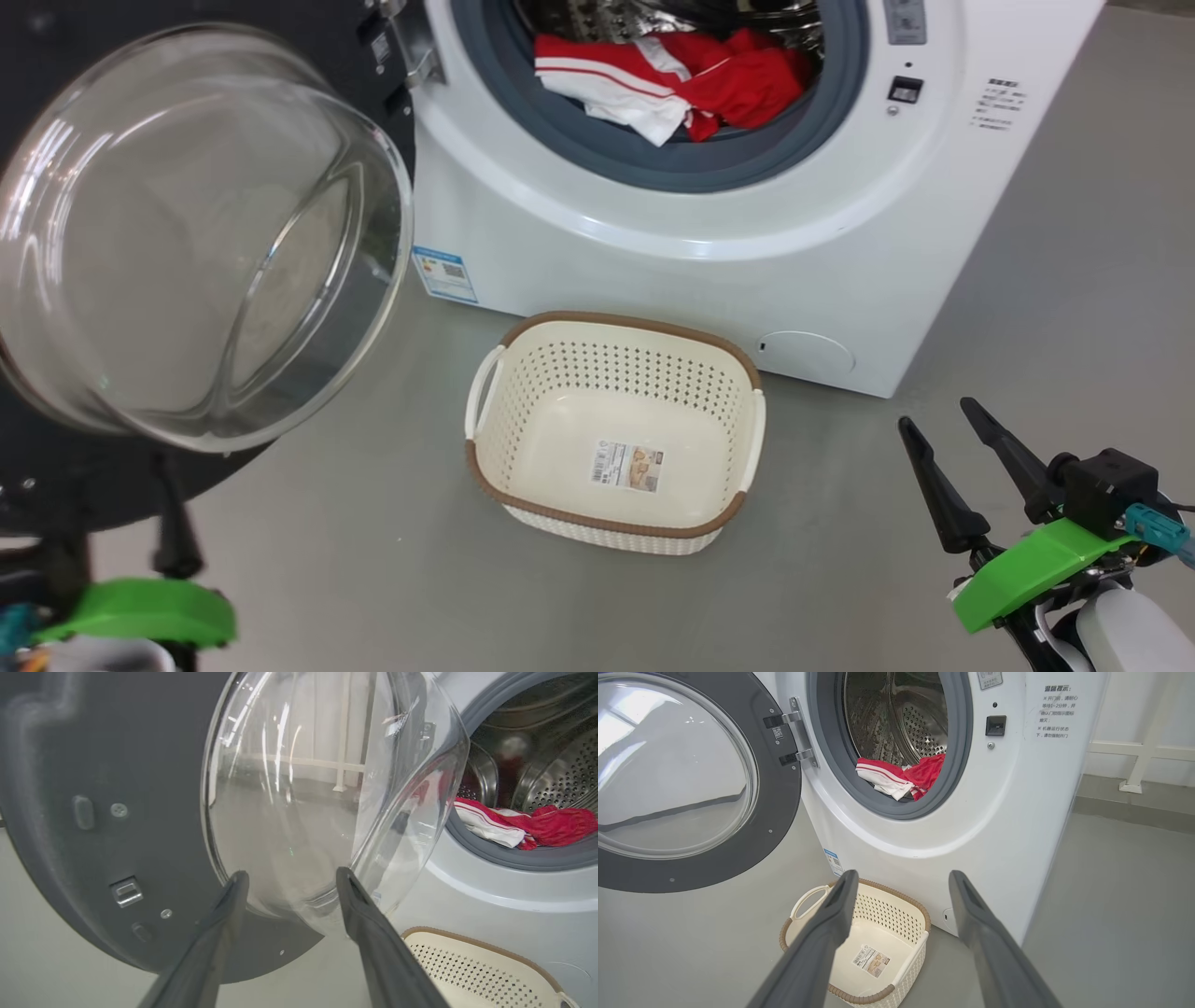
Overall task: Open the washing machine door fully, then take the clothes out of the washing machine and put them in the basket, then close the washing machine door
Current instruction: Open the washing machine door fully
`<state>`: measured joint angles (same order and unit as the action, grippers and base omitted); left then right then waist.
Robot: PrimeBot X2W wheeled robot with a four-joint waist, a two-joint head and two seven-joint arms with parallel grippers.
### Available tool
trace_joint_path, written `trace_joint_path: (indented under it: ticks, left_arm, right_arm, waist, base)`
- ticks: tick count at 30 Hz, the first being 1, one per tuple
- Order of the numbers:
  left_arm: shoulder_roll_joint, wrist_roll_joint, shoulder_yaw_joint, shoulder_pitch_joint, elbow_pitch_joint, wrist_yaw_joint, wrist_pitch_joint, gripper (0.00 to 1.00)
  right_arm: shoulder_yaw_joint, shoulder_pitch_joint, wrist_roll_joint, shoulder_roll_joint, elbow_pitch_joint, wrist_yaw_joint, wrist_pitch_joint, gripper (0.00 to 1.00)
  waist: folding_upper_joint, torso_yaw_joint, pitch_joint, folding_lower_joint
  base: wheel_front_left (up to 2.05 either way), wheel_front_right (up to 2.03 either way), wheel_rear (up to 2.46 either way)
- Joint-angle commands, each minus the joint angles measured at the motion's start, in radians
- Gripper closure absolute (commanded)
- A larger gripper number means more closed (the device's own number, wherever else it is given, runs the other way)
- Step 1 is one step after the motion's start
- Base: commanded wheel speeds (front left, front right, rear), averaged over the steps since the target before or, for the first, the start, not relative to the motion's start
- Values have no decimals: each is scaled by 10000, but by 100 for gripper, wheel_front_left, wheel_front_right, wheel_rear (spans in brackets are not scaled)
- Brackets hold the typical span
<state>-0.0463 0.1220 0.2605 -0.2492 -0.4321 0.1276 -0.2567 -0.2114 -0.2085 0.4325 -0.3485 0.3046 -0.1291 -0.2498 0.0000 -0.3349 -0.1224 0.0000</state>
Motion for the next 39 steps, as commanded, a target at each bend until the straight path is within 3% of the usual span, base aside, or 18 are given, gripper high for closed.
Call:
trace_joint_path:
  ticks: [1, 9, 18, 31, 39]
  left_arm:
    - [-252, 128, 177, -5, 307, 22, -51, 0]
    - [-491, 1047, -1368, 767, 1222, 28, -51, 0]
    - [-780, 1611, -2440, 1121, 1743, 29, -51, 0]
    - [-896, 1622, -2690, 1455, 2040, 30, -51, 0]
    - [-869, 1762, -2572, 1519, 2116, 30, -51, 0]
  right_arm:
    - [-121, 65, -15, -99, -258, -16, -120, 0]
    - [206, 177, -25, -125, -289, -16, -120, 0]
    - [469, 338, 9, -75, -292, -16, -120, 0]
    - [771, 536, 42, -36, -360, -16, -120, 0]
    - [875, 525, 40, 8, -387, -16, -120, 0]
  waist:
    - [0, 133, 68, 0]
    - [0, 904, 171, 0]
    - [0, 2034, 234, 0]
    - [0, 3607, 275, 0]
    - [0, 4076, 156, 0]
  base:
    - [0, 0, 0]
    - [0, 0, 0]
    - [0, 0, 0]
    - [0, 0, 0]
    - [0, 0, 0]
